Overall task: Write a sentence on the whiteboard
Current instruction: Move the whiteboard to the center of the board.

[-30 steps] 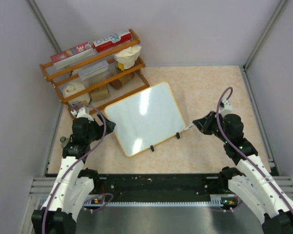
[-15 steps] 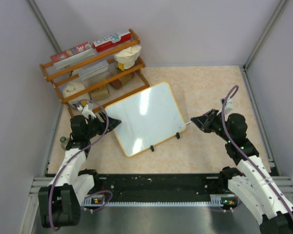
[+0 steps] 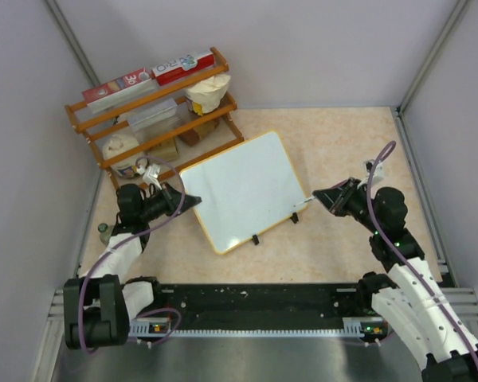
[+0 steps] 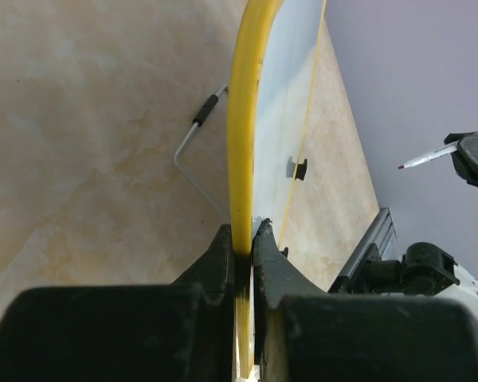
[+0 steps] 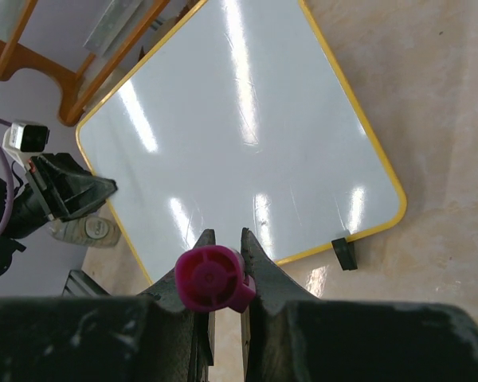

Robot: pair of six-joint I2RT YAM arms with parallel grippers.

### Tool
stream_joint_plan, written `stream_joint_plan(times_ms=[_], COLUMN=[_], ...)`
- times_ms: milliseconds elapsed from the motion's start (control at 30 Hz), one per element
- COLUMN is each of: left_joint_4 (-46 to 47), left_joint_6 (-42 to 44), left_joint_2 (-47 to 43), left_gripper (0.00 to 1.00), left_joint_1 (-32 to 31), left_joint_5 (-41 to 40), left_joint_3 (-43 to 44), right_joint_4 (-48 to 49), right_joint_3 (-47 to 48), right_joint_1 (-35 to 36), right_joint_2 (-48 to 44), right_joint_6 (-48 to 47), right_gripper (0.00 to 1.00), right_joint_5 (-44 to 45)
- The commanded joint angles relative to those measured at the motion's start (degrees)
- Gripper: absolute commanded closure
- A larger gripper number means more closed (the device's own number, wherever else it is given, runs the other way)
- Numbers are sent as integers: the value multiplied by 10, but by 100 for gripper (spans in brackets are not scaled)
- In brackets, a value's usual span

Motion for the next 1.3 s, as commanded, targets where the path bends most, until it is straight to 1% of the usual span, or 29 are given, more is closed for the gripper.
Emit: stream_joint_plan(times_ms=[0,167,333,567,733,833,1000,1067,1200,1267], left_joint_4=[2,43,79,76,64,63,36,-2,-74,-95], left_joint_6=[62,61,54,71,90,86,95,104,122,122], left_joint_2=[18,41,79,98,101,92,63,47,-3,-10], left_gripper=[100,100,100,100,100,100,100,100,100,100], left_joint_1=[-6,-21,-64,-110,-113,-112,-112,-112,-112,-112], left_joint_5=[-42,-33,-35,-42,-35,-23,-12,-14,-44,-61], left_joint_3=[-18,-33,-36,-17,-19,-24,-28,-24,-18,-15], right_joint_4=[27,25,22,7,-7,-11,-13,-14,-13,-12], right_joint_3=[0,0,1,4,12,14,18,19,19,18], right_joint_1=[-6,-7,-6,-6,-7,-7,-7,-8,-7,-6], right_joint_2=[-11,-21,-28,-41,-51,-52,-50,-45,-39,-38], right_joint_6=[1,4,4,4,-2,-4,-9,-9,-14,-12], right_gripper=[100,100,100,100,100,100,100,100,100,100], right_joint_5=[-5,-4,-2,1,8,9,10,9,8,8])
